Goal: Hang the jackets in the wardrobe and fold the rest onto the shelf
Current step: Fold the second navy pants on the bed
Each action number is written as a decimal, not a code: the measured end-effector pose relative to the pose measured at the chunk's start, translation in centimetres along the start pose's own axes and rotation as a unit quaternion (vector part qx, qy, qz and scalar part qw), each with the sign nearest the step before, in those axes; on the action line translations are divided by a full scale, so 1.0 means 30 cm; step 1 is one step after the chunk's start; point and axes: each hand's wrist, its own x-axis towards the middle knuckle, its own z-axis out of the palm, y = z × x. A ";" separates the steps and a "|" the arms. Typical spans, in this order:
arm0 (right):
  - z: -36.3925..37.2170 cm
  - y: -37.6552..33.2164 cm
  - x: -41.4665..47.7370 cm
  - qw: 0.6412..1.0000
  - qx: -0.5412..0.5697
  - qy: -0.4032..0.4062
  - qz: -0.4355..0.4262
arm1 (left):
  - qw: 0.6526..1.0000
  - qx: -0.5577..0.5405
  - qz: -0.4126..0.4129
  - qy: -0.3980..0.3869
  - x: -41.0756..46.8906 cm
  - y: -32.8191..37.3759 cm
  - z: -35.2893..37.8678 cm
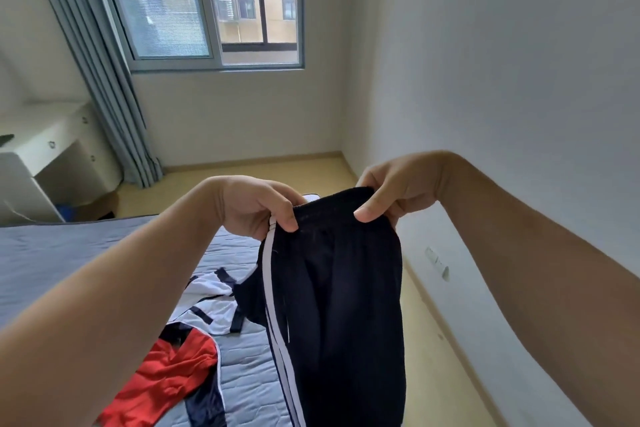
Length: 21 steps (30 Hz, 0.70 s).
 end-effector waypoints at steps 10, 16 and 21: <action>-0.329 0.069 0.374 0.881 -0.291 0.339 0.157 | 0.858 0.267 -0.062 0.435 0.206 0.023 -0.445; -0.499 0.049 0.521 0.809 -0.305 0.492 0.105 | 0.676 0.425 0.004 0.602 0.274 0.125 -0.595; -0.547 -0.015 0.525 0.710 -0.360 0.606 -0.008 | 0.662 0.354 0.126 0.648 0.219 0.208 -0.616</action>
